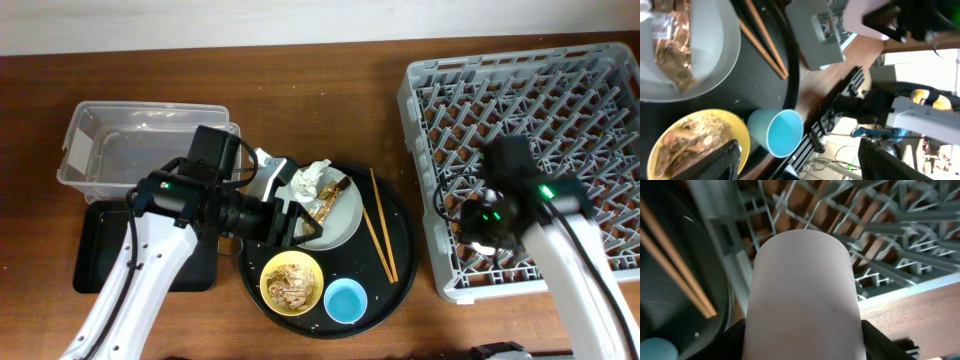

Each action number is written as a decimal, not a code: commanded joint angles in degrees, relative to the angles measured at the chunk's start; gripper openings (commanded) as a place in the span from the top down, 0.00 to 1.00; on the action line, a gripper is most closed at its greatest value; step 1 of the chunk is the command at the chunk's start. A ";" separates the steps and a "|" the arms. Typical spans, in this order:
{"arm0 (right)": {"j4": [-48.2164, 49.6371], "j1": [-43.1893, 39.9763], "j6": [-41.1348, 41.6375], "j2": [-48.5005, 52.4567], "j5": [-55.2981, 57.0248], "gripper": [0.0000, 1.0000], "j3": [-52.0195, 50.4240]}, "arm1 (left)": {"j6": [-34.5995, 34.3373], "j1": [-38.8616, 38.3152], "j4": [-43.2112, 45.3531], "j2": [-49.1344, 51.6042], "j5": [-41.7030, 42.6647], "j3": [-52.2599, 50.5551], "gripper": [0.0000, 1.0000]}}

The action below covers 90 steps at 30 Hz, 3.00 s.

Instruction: Sort waste into correct bins and load items into the dishwasher rack

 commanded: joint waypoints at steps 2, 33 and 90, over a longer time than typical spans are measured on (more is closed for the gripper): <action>1.11 -0.26 -0.42 8.81 -1.31 0.15 0.70 | 3.34 0.02 -1.92 -0.59 -2.34 0.46 0.25; 5.33 -0.17 0.31 -34.53 -15.93 0.14 2.60 | -20.79 -40.30 28.11 1.14 -42.77 -22.97 1.00; 26.40 8.11 -18.43 -23.65 -86.60 0.31 2.43 | -25.00 -4.46 50.69 -13.05 21.66 -6.19 1.00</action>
